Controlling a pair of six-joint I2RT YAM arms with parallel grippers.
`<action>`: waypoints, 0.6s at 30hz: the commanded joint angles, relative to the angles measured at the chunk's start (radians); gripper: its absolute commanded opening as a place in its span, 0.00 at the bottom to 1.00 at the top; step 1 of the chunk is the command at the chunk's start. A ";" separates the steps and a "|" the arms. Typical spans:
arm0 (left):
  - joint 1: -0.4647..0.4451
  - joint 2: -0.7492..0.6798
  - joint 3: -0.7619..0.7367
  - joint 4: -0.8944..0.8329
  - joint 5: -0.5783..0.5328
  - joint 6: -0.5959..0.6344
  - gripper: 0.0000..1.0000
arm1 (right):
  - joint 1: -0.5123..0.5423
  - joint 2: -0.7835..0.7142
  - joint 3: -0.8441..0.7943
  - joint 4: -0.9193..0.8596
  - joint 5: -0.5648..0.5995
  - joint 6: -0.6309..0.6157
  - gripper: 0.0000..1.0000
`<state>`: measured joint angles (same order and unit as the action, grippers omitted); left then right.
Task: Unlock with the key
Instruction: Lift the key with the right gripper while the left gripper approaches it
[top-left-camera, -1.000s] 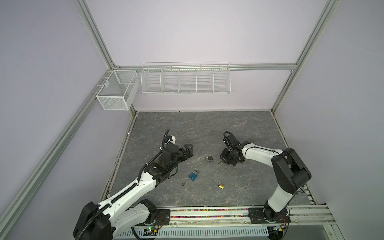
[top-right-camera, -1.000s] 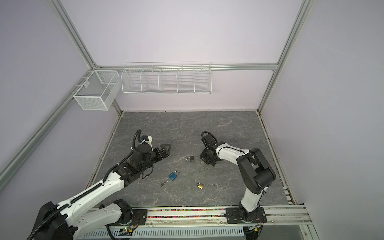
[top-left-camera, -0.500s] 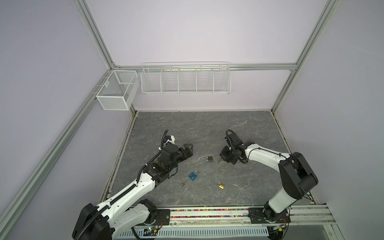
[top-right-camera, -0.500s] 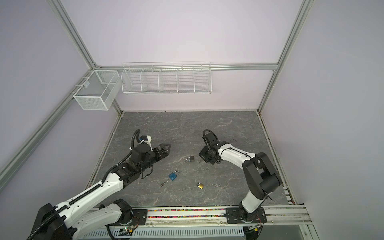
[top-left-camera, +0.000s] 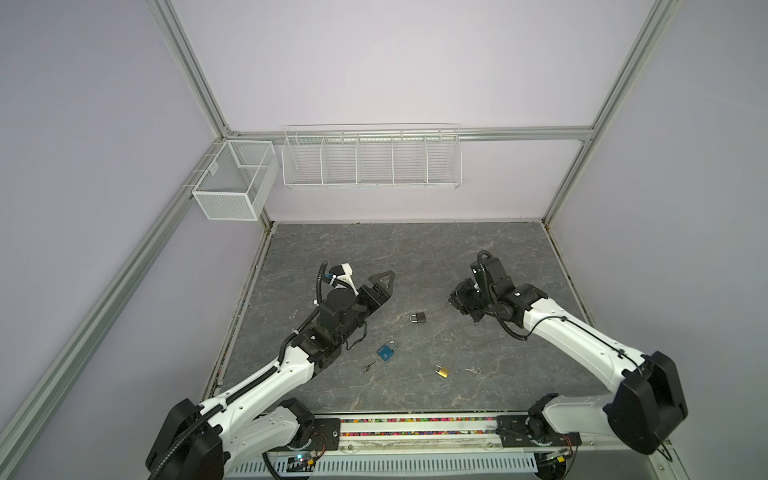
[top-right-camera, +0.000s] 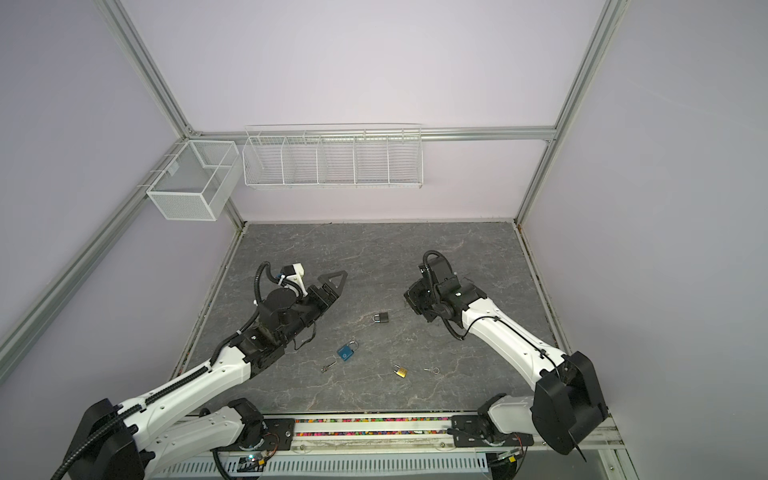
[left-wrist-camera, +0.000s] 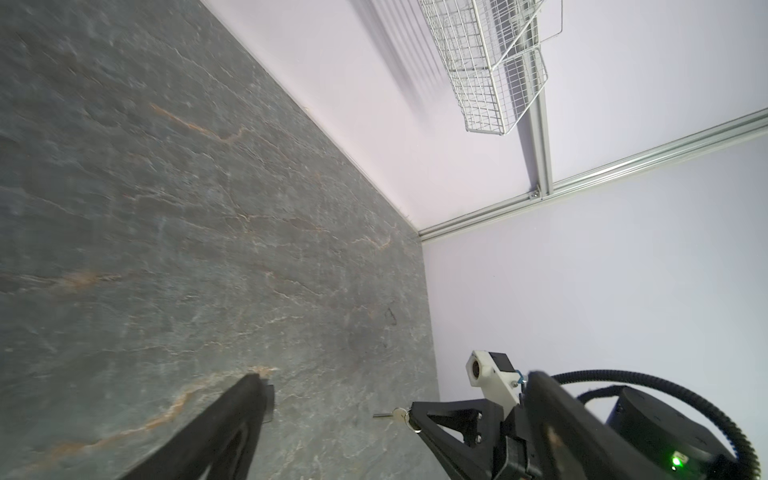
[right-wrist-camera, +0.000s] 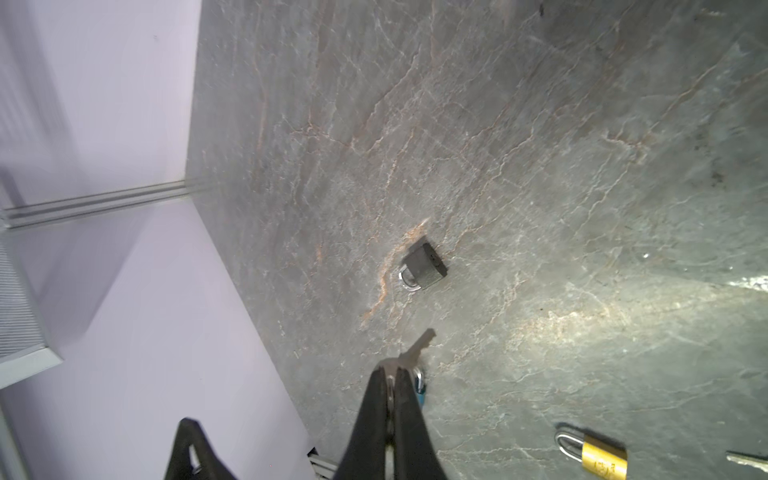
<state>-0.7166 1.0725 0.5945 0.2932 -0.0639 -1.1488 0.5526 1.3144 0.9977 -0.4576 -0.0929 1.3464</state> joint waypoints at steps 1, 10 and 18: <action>-0.019 0.057 0.008 0.161 0.053 -0.255 0.96 | 0.007 -0.038 0.040 -0.008 0.009 0.113 0.07; -0.177 0.194 0.135 0.296 -0.023 -0.324 0.94 | 0.024 -0.068 0.098 0.064 -0.005 0.243 0.06; -0.225 0.329 0.125 0.544 -0.098 -0.318 0.88 | 0.045 -0.100 0.130 0.076 0.014 0.329 0.06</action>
<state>-0.9257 1.3621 0.7147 0.6926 -0.1101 -1.4395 0.5861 1.2526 1.1019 -0.3977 -0.0925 1.5467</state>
